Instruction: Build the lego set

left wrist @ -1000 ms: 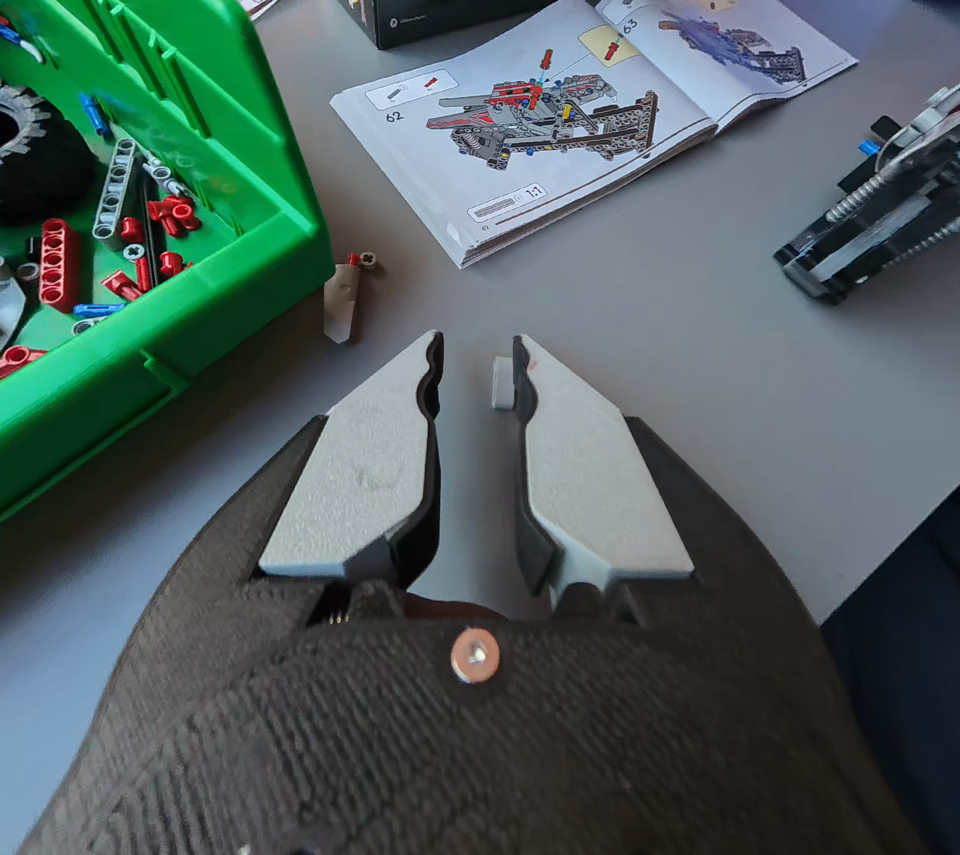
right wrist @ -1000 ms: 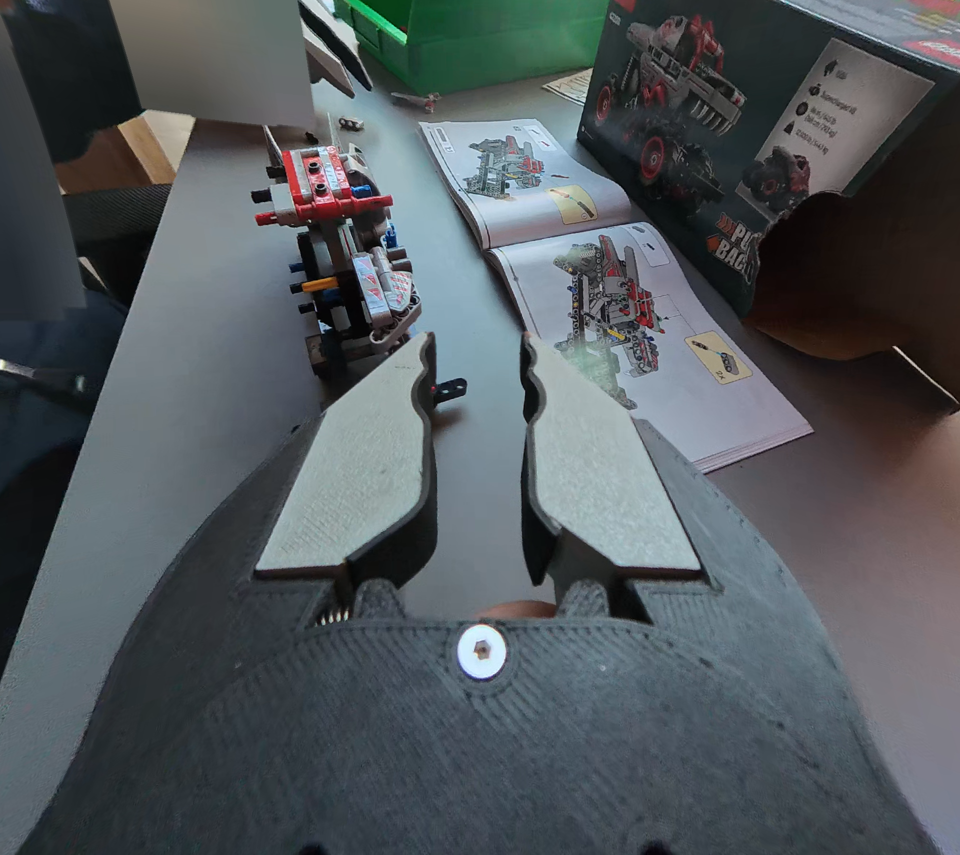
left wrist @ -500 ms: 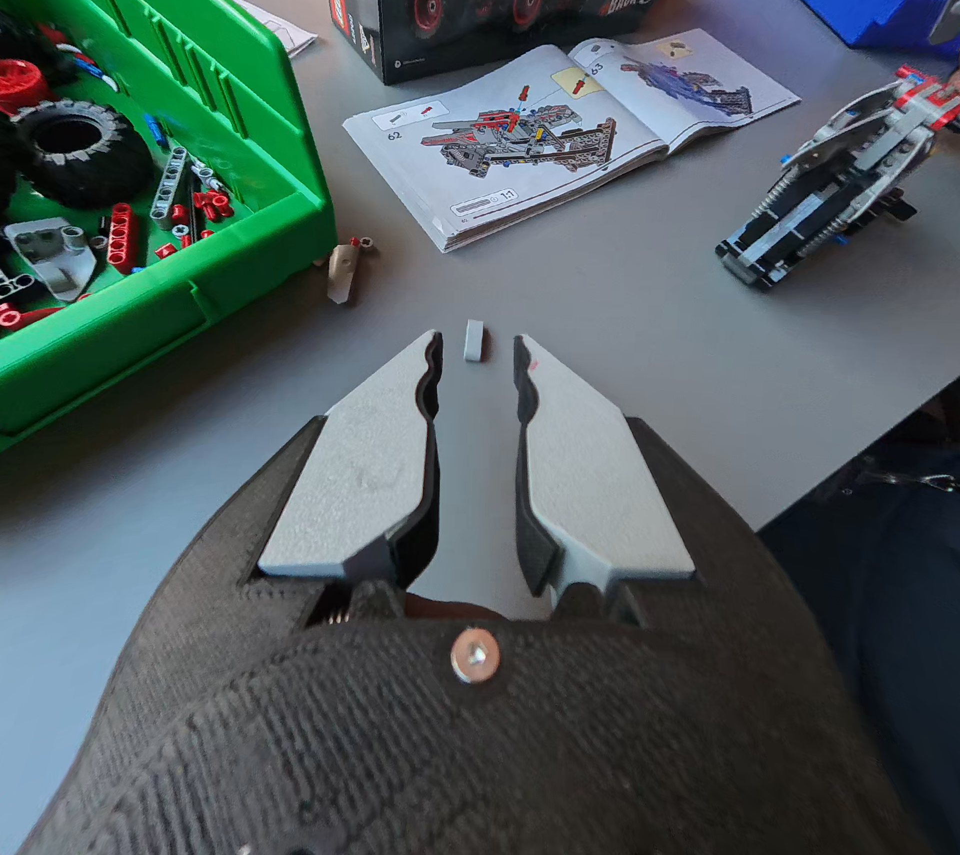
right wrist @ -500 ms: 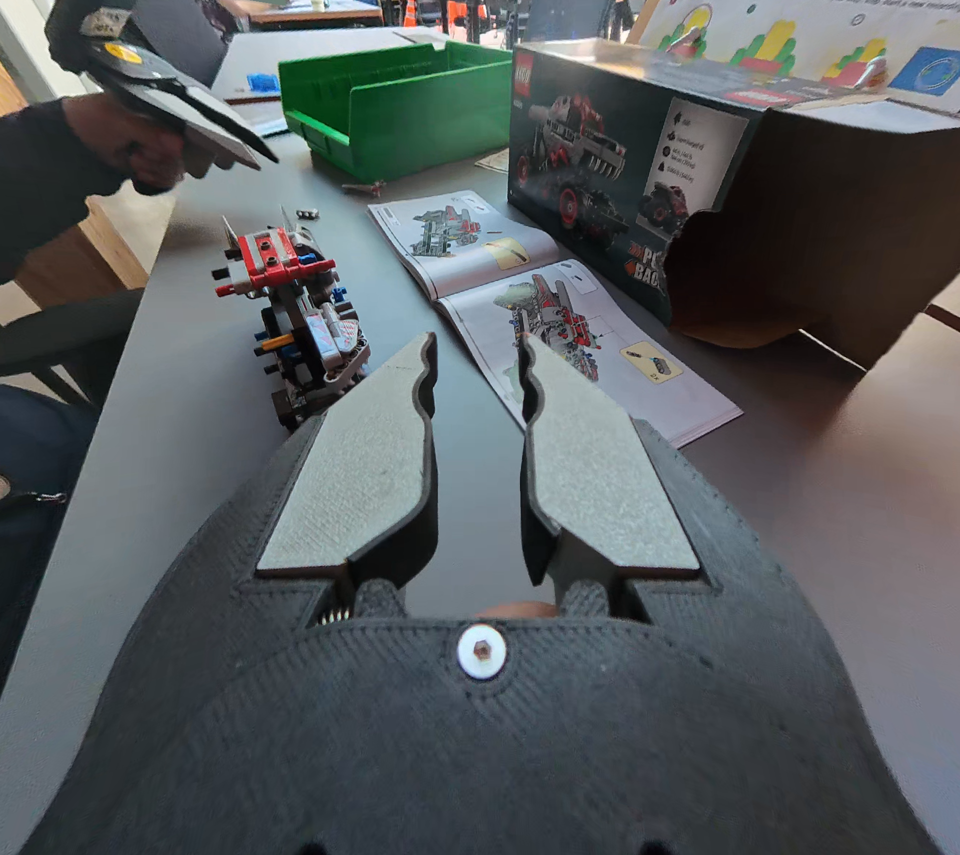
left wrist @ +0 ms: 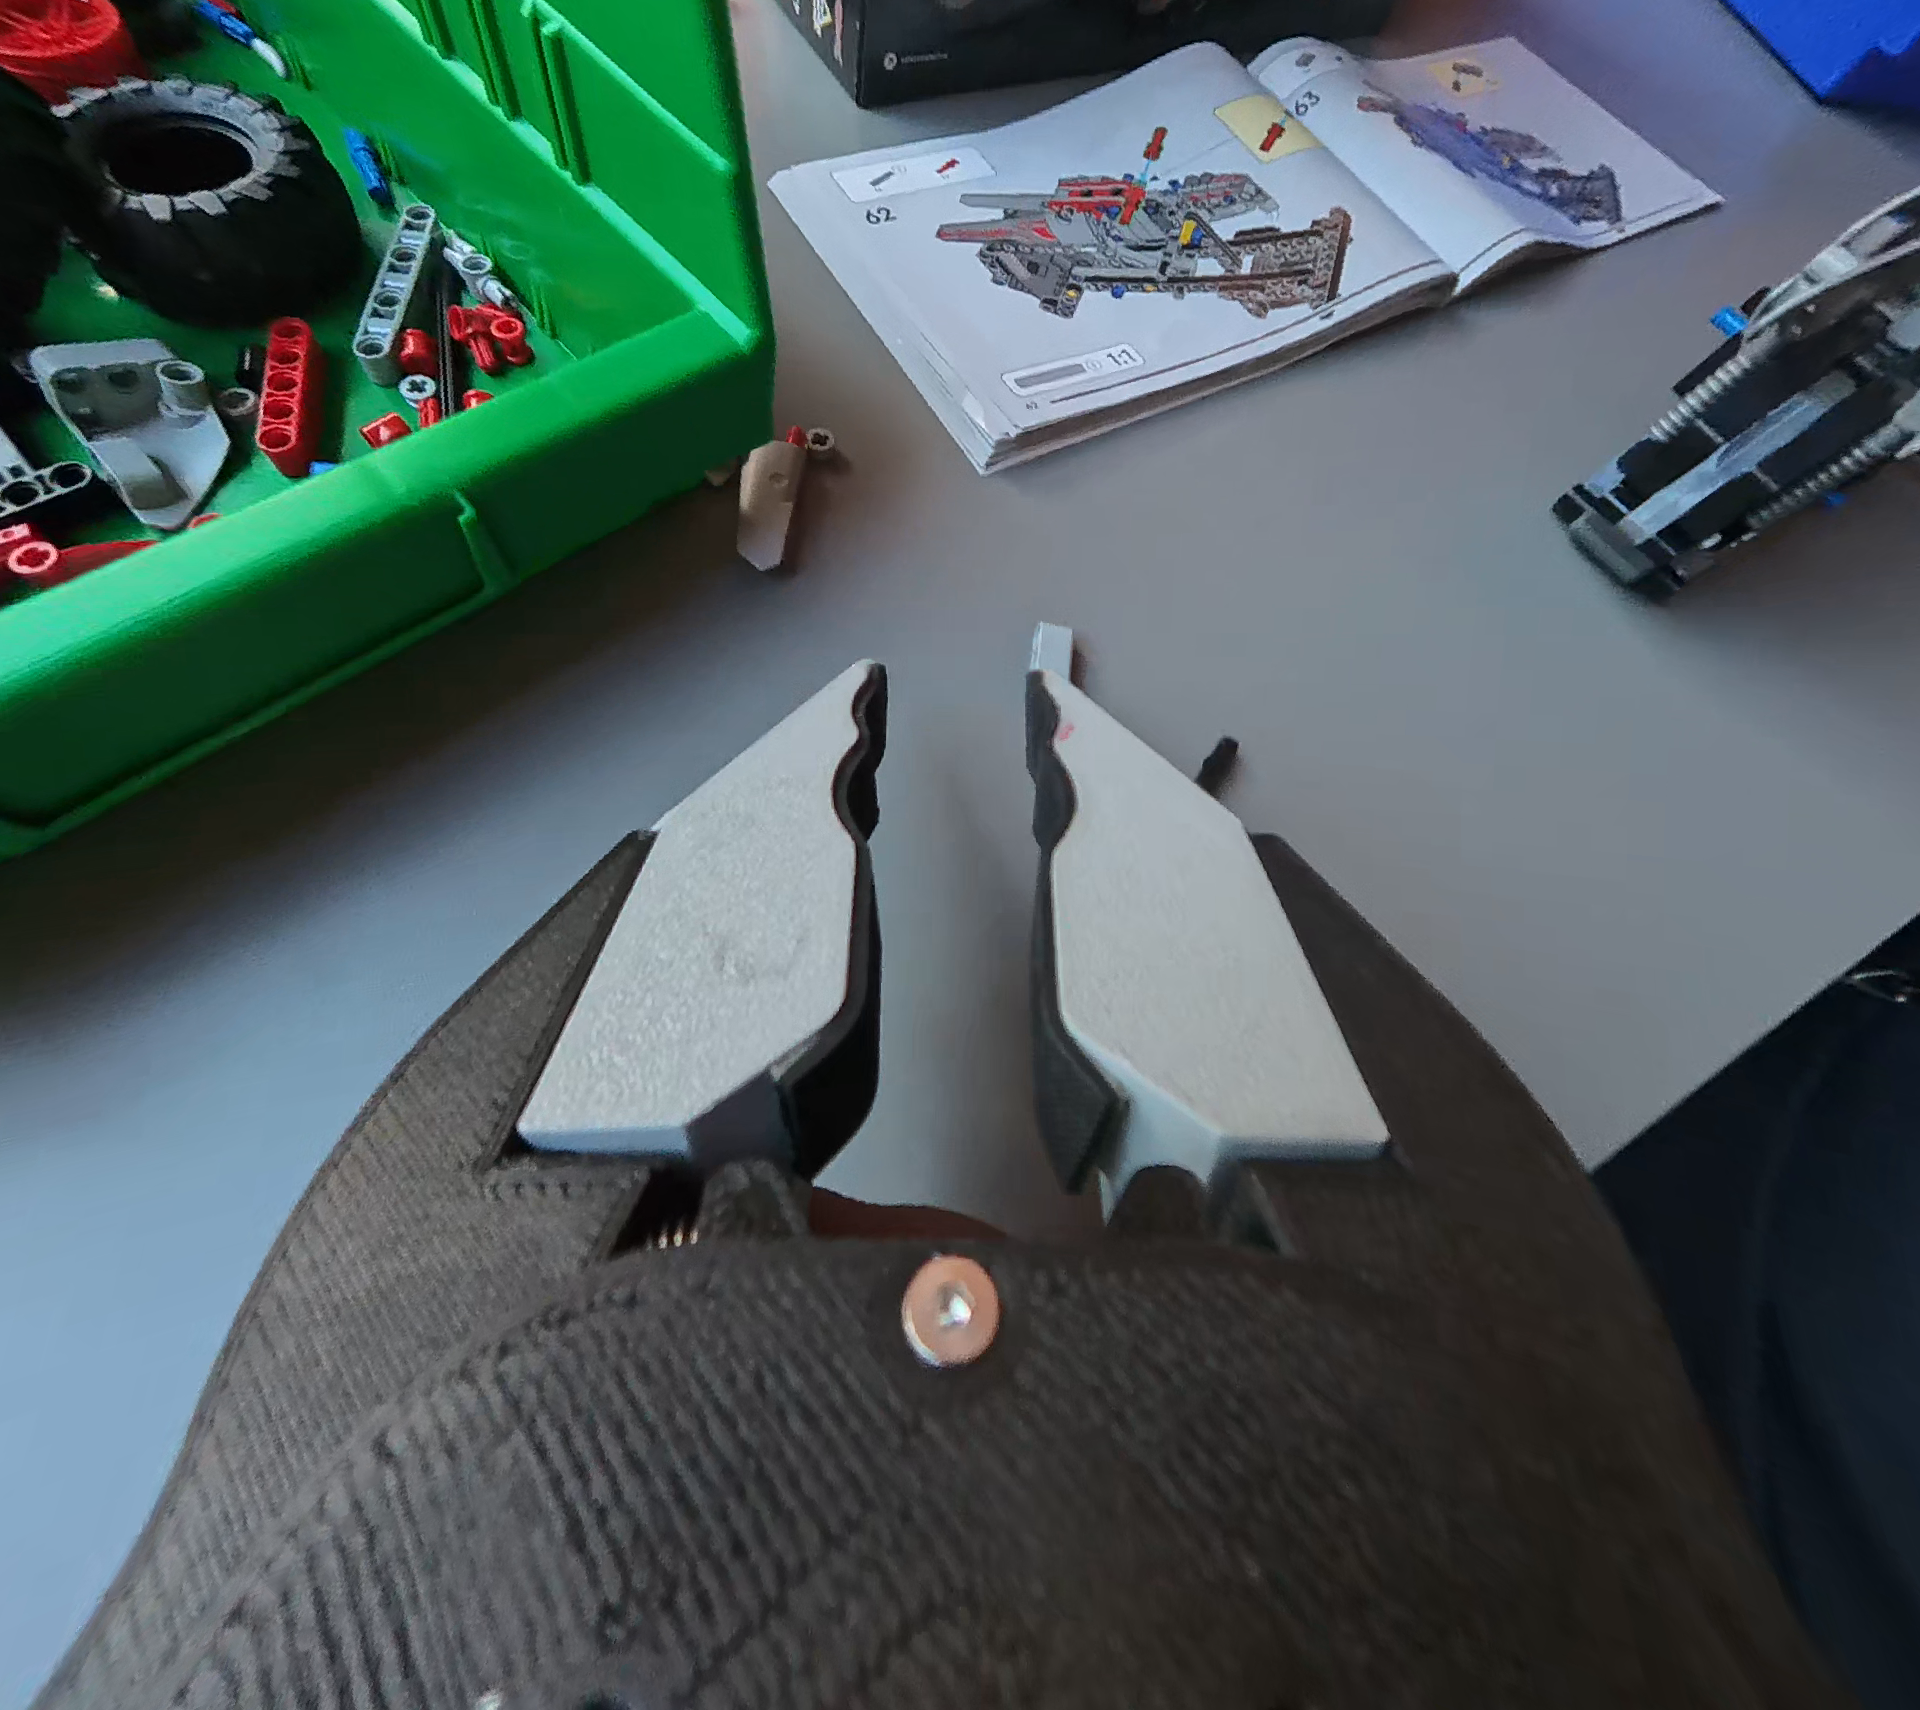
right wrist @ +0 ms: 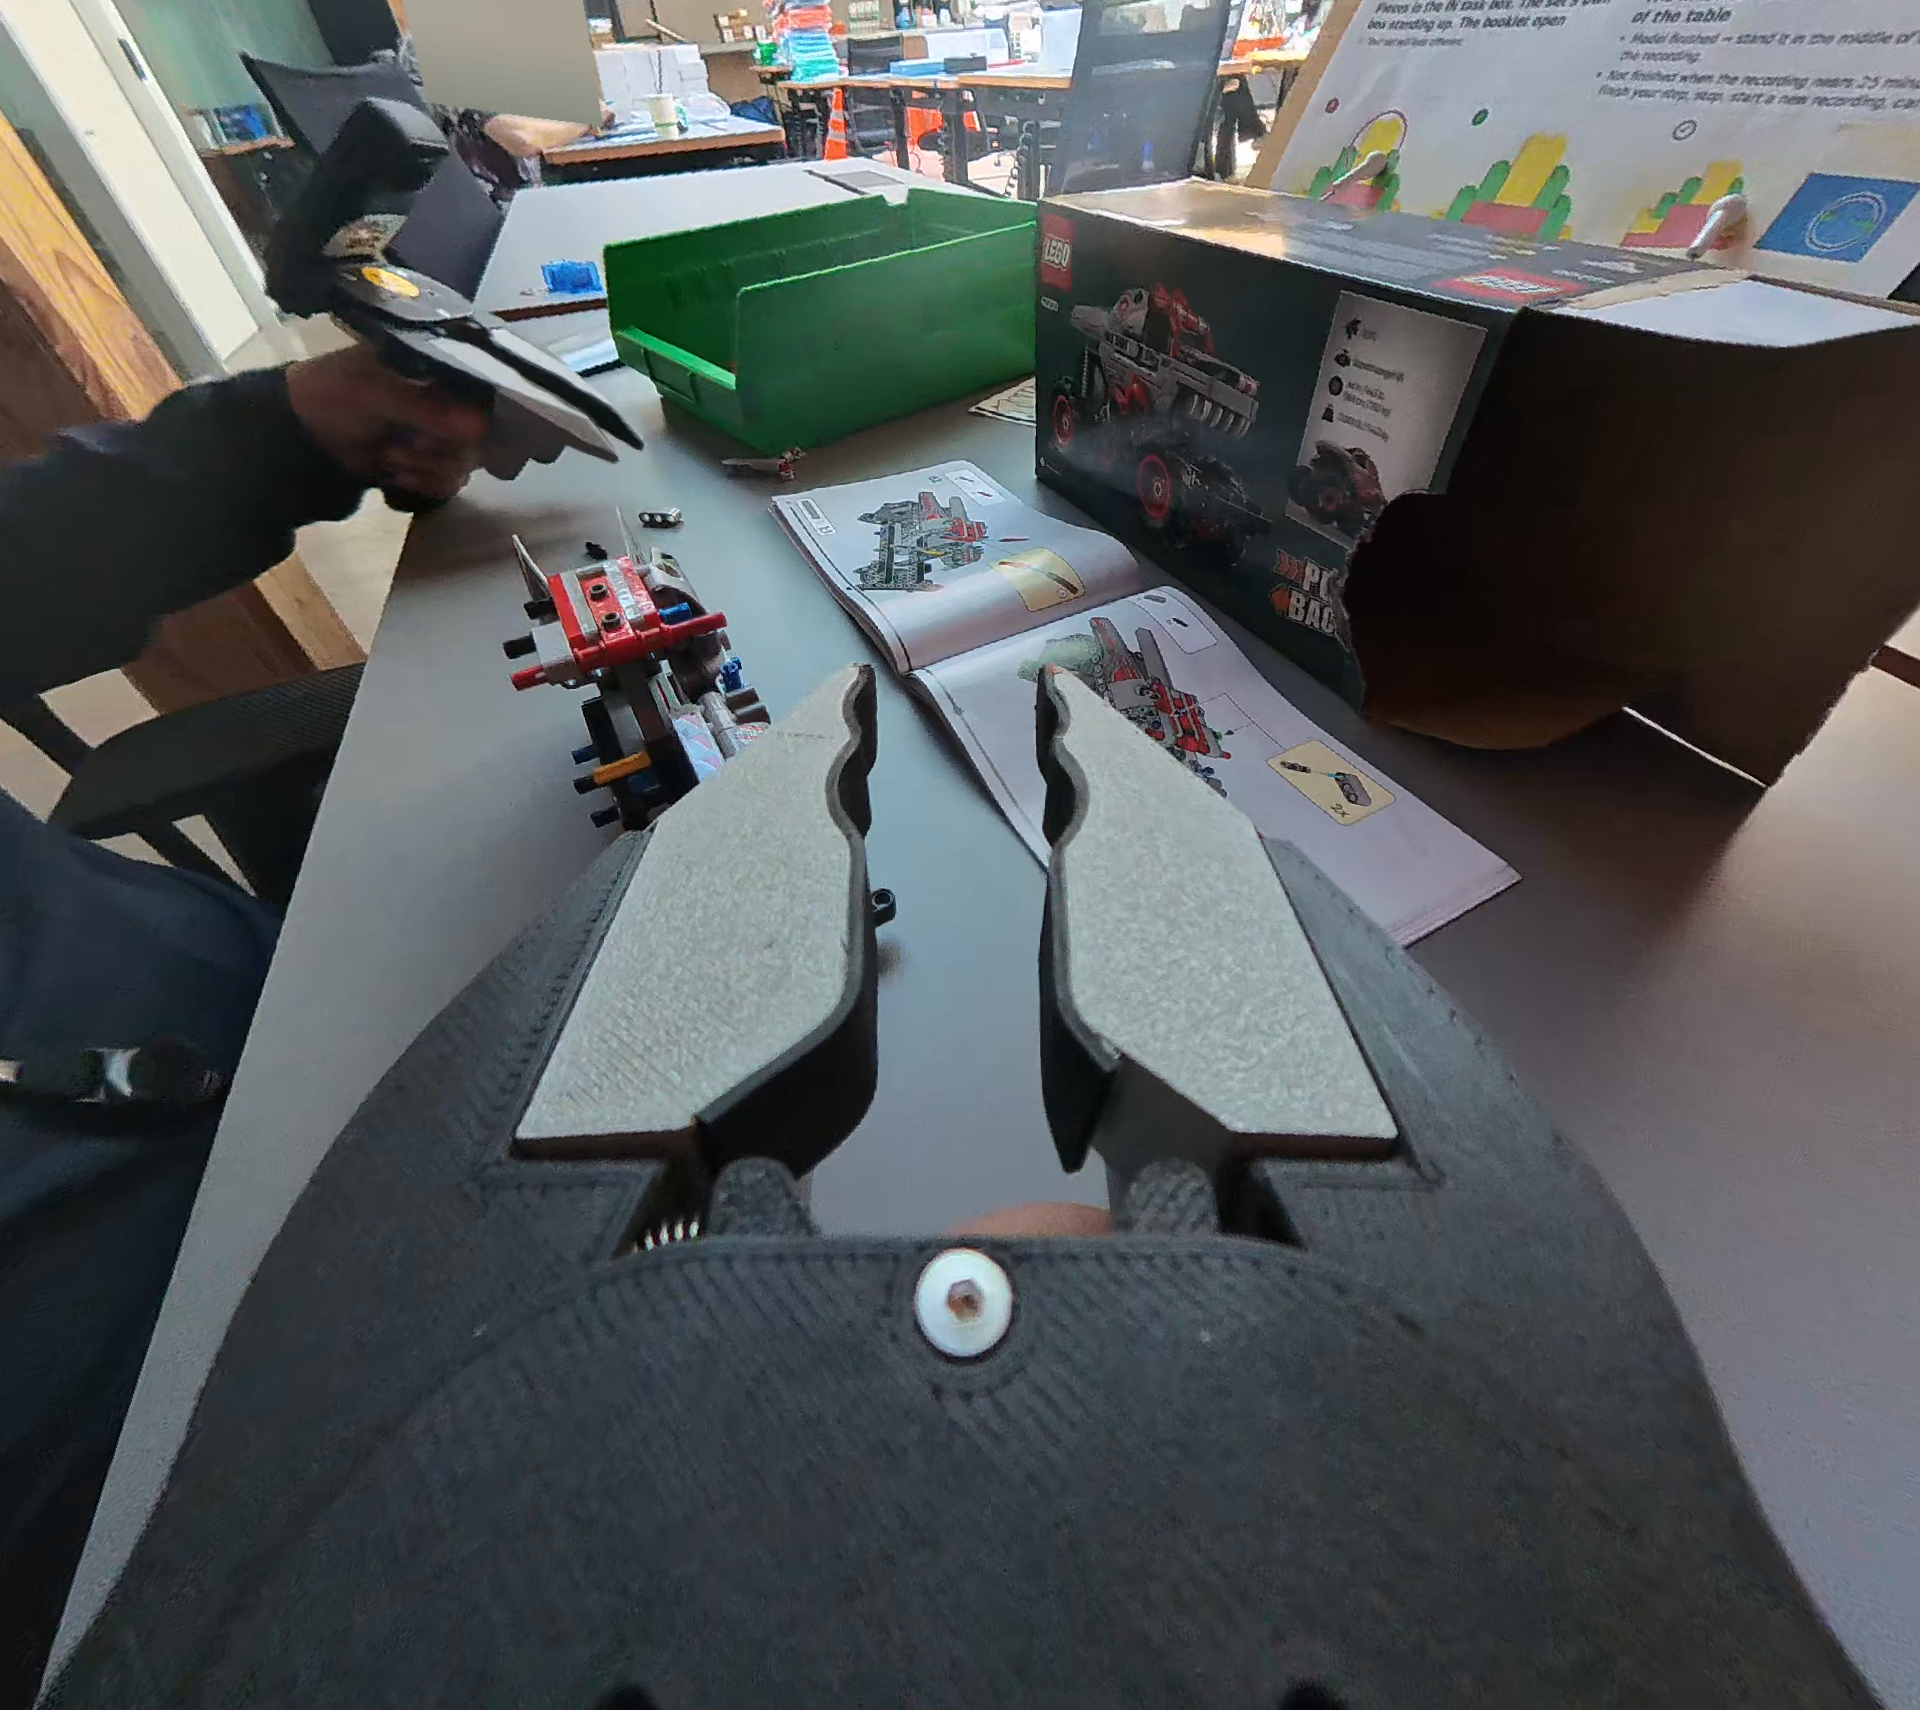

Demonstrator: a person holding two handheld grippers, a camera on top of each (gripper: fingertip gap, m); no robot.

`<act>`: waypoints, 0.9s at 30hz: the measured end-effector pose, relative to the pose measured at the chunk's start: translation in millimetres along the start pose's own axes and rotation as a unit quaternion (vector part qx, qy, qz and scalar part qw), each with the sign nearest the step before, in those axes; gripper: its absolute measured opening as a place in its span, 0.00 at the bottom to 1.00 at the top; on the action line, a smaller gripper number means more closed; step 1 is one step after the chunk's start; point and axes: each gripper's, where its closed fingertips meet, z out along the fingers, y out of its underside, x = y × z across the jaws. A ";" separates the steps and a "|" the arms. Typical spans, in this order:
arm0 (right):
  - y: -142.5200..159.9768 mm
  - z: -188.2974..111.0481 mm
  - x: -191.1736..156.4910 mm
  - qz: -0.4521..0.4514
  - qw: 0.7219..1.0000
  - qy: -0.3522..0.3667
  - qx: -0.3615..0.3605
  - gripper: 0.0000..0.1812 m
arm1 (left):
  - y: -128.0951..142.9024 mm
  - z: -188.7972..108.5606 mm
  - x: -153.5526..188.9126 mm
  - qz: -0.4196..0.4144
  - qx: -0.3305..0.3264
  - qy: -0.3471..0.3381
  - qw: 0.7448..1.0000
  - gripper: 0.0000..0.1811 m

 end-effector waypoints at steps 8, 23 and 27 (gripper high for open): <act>21.6 0.3 26.4 -0.026 0.993 0.092 -0.070 0.14 | -38.0 -3.1 -2.7 -0.067 0.116 0.051 0.990 0.12; 53.9 7.8 33.2 -0.088 0.972 0.134 -0.169 0.15 | -39.6 -3.0 11.4 -0.014 0.121 0.054 0.991 0.12; 56.7 7.3 36.0 -0.088 0.970 0.142 -0.178 0.15 | -36.6 0.7 15.0 0.006 0.107 0.047 0.993 0.12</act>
